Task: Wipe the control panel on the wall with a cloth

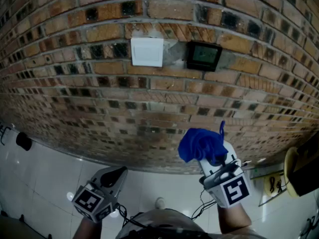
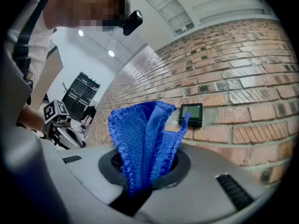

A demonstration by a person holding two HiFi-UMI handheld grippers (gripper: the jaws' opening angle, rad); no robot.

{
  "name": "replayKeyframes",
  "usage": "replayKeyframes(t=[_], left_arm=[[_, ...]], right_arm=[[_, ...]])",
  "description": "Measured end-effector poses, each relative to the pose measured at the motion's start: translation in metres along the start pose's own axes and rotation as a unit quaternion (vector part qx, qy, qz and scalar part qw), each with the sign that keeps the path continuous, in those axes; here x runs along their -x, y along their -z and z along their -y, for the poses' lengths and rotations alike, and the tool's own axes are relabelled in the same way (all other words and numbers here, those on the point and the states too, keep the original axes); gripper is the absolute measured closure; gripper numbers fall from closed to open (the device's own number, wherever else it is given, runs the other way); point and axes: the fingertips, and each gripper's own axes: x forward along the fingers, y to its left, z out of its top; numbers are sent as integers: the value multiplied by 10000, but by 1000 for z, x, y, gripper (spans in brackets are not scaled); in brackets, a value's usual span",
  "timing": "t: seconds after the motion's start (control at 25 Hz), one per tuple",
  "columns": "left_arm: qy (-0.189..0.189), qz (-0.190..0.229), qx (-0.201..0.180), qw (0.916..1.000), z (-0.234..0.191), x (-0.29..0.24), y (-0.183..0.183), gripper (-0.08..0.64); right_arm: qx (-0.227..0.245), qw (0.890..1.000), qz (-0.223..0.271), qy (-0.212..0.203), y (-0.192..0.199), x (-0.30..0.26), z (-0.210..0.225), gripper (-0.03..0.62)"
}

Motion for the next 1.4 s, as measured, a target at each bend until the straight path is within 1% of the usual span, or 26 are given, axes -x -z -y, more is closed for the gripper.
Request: replayKeyframes(t=[0.2, 0.36, 0.52, 0.64, 0.8, 0.92, 1.0, 1.12, 1.24, 1.32, 1.4], left_arm=[[23, 54, 88, 9999, -16, -29, -8, 557], [120, 62, 49, 9999, -33, -41, -15, 557], [358, -3, 29, 9994, -50, -51, -18, 555], [606, -46, -106, 9981, -57, -54, -23, 557], [722, -66, -129, 9973, -69, -56, -27, 557], [766, -91, -114, 9970, -75, -58, -28, 557], [808, -73, -112, 9966, -77, -62, -30, 557], [889, -92, -73, 9960, -76, -66, -28, 556], [972, -134, -89, 9951, -72, -72, -26, 557], [1034, -139, -101, 9945, -68, -75, -26, 557], [1089, -155, -113, 9939, -66, -77, -26, 556]], right_arm=[[352, 9991, 191, 98, -18, -42, 43, 503], [574, 9978, 265, 218, -39, -75, 62, 503], [923, 9948, 209, 382, -59, -111, 75, 503], [1047, 9926, 218, 575, -75, -139, 86, 504], [1205, 9892, 174, 811, -87, -160, 102, 505], [1393, 9852, 218, 970, -91, -156, 119, 503], [1438, 9826, 162, 1164, -90, -142, 133, 503], [1632, 9763, 47, 1423, -86, -118, 160, 503], [1678, 9719, -57, 1650, -80, -96, 186, 502], [1730, 9659, -161, 1918, -75, -82, 203, 503], [1626, 9639, -224, 2096, -67, -72, 220, 503]])
